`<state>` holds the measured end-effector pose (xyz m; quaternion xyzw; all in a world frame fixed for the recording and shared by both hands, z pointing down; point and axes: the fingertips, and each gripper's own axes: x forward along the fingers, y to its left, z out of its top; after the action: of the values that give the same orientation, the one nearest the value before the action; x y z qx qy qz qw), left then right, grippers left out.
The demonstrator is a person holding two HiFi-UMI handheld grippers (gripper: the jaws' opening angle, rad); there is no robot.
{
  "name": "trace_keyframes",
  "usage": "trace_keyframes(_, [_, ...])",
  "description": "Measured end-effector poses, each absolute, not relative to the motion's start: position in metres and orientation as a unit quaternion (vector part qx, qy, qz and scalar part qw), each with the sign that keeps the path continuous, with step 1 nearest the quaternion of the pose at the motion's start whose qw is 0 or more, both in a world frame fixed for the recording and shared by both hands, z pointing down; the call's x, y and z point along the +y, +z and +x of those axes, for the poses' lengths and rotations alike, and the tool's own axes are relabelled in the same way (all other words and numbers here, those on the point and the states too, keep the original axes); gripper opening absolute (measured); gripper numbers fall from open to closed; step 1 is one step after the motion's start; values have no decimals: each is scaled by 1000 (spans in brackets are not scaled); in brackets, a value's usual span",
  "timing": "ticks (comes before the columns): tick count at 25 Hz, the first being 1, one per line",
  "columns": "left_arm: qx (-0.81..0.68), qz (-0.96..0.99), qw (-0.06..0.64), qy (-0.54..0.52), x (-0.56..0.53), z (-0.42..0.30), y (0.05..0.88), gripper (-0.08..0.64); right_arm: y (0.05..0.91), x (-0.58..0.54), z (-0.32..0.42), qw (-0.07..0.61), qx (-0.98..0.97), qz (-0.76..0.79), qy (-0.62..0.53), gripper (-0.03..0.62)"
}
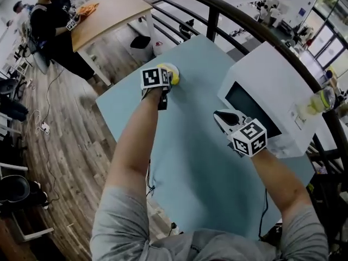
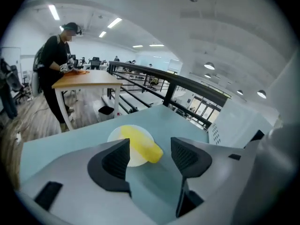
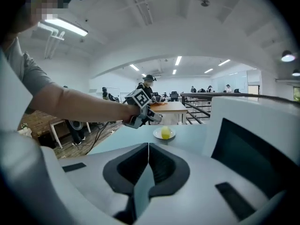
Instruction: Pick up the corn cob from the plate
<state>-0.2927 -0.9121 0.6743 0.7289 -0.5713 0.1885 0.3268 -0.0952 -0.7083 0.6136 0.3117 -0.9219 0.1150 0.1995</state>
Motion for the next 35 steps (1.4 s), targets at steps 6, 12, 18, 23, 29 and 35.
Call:
trace_keyframes(6, [-580,669,428,181,-960,-301,729,345,656,-727,-98,205,-919,304,144,17])
trace_keyframes(12, [-582,626,476,207,-981,-294,761,372,679,-738,-106,210,-918,296,161,17])
trace_keyframes(18, [-595,603,485,218,-986,-293,788,376,696,-734,-110,221,-917,283,171,17])
trace_keyframes(23, [-617,593,441,272,-982,-298,799,355,705,-734,-108,224,-914,289,177,17])
trace_keyframes(29, [-614,606,432,262,-977,-301,799,298,707,-730,-105,227,-913,292,174,17])
trace_keyframes(35, [-611,625,434,219,-971,-297,788,288,701,-728,-100,228,-911,301,165,17])
